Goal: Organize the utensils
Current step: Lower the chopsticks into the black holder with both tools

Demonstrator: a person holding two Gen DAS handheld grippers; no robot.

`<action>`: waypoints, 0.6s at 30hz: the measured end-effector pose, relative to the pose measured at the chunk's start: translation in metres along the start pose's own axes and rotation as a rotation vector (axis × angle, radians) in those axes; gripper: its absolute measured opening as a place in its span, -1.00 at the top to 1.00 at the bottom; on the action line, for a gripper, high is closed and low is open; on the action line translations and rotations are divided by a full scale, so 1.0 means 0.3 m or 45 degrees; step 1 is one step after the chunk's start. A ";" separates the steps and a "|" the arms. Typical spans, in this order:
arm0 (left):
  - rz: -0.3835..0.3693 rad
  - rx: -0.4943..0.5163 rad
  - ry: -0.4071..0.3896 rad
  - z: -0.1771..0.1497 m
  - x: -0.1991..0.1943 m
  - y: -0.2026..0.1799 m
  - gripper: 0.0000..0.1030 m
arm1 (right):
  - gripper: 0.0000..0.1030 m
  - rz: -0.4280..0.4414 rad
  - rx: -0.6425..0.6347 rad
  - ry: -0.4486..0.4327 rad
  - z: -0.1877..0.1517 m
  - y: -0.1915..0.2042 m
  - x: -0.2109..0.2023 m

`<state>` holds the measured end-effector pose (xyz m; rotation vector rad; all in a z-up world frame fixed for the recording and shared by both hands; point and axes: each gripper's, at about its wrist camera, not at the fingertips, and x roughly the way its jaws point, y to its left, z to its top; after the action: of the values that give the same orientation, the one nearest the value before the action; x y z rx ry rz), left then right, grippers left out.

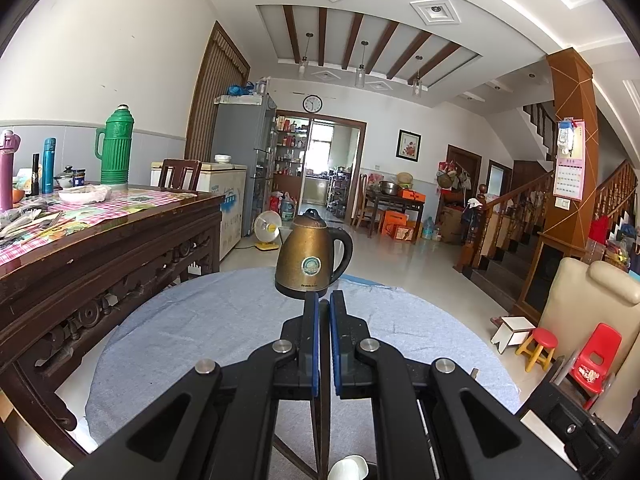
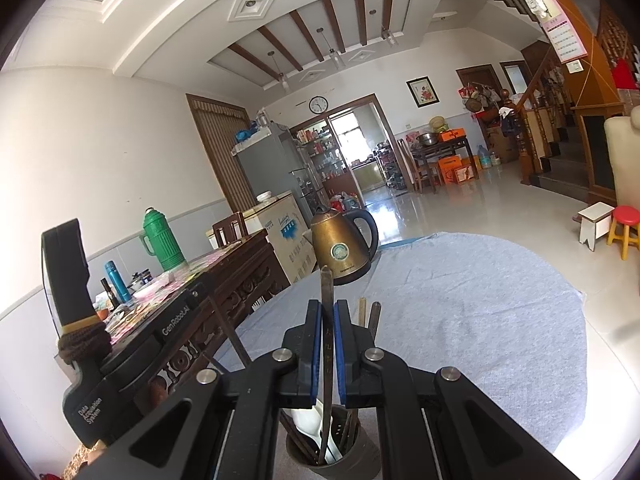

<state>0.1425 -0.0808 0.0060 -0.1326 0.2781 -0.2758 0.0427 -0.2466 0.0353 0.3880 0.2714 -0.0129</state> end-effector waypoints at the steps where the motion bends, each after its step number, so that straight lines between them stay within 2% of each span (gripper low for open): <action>1: 0.000 0.000 0.000 0.000 0.000 0.000 0.90 | 0.86 0.001 -0.002 0.003 -0.003 0.003 -0.003; 18: -0.001 -0.005 0.029 -0.012 -0.009 0.025 0.89 | 0.86 0.021 -0.029 0.044 -0.023 0.033 0.023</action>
<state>0.1410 -0.0732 0.0021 -0.1336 0.3013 -0.2773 0.0480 -0.2345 0.0310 0.3683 0.3018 0.0134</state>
